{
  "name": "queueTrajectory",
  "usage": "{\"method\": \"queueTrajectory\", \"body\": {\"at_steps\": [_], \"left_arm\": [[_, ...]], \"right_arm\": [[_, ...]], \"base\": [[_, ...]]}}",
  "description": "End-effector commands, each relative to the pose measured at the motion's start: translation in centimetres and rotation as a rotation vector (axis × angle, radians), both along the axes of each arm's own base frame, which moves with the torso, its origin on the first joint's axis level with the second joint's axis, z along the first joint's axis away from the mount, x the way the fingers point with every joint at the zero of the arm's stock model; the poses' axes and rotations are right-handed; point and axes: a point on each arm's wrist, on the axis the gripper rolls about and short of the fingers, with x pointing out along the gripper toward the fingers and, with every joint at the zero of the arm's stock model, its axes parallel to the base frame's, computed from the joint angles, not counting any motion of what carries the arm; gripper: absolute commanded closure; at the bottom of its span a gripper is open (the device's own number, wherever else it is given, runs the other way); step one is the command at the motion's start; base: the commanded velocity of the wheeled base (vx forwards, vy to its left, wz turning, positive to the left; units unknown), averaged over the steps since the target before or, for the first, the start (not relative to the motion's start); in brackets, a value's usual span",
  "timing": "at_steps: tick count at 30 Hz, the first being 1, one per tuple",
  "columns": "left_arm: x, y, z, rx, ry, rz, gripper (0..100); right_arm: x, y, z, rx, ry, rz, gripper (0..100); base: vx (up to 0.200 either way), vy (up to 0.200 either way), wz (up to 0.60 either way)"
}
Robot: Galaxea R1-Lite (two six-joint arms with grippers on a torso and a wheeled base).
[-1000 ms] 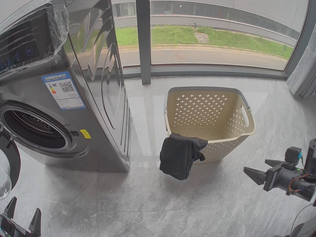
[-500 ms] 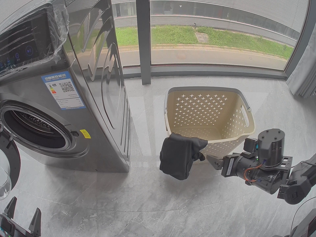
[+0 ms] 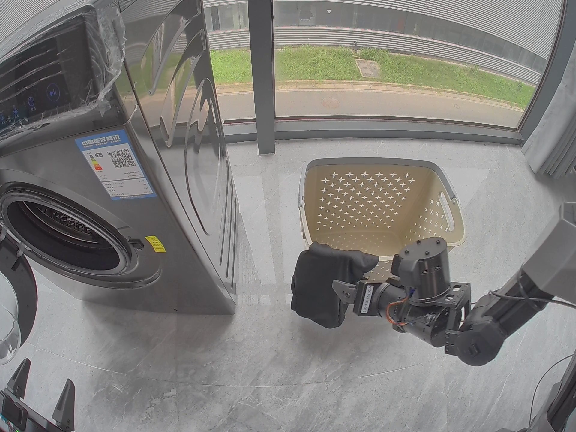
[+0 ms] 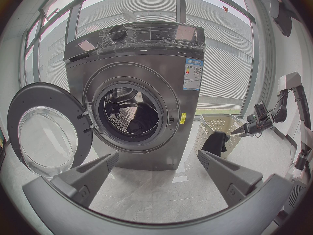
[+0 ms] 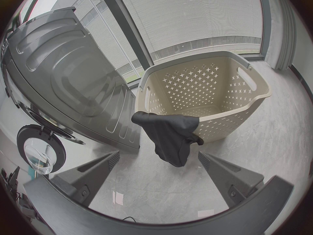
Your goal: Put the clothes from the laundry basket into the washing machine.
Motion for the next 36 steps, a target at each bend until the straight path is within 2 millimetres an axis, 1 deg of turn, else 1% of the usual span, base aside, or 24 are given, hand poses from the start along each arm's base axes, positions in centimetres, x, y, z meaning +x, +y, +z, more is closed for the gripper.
{"method": "queueTrajectory", "body": {"at_steps": [1,3,4,5,7,11,17,21,24,29,30,36], "left_arm": [[0.0,0.0,-0.5,-0.001,0.001,0.0,0],[0.0,0.0,-0.5,-0.001,0.001,0.0,0],[0.0,0.0,-0.5,-0.001,0.001,0.0,0],[0.0,0.0,-0.5,-0.001,0.001,0.0,0],[0.0,0.0,-0.5,-0.001,0.001,0.0,0],[0.0,0.0,-0.5,-0.001,0.001,0.0,0],[0.0,0.0,-0.5,-0.001,0.001,0.0,0],[0.0,0.0,-0.5,-0.001,0.001,0.0,0],[0.0,0.0,-0.5,-0.003,0.001,0.002,0],[0.0,0.0,-0.5,-0.003,0.001,0.002,0],[0.0,0.0,-0.5,-0.003,0.001,0.002,0],[0.0,0.0,-0.5,-0.003,0.001,0.002,0]], "right_arm": [[1.9,1.5,-2.8,-0.027,0.04,-0.003,0],[2.1,1.6,-3.2,-0.031,0.044,-0.003,0],[2.7,2.0,-4.0,-0.038,0.053,-0.004,0],[2.7,2.0,-4.0,-0.038,0.053,-0.004,0],[3.6,2.5,-4.5,-0.028,0.043,-0.009,0],[5.3,2.1,-5.6,-0.035,0.044,-0.04,0],[6.8,2.3,-6.7,-0.024,0.035,-0.05,0],[7.5,2.6,-7.0,-0.019,0.02,-0.048,0],[8.0,2.8,-7.7,-0.029,0.017,-0.046,0],[8.9,3.0,-7.2,-0.018,-0.018,-0.051,0],[9.0,3.0,-7.0,-0.015,-0.029,-0.049,100],[8.9,2.9,-7.1,-0.031,-0.032,-0.042,100]], "base": [[0.0,0.0,0.0],[0.0,0.0,0.0],[0.0,0.0,0.0],[0.0,0.0,0.0],[0.0,0.0,0.0],[0.0,0.0,0.0],[0.0,0.0,0.0],[0.0,0.0,0.0],[0.0,0.0,0.0],[0.0,0.0,0.0],[0.0,0.0,0.0],[0.0,0.0,0.0]]}}
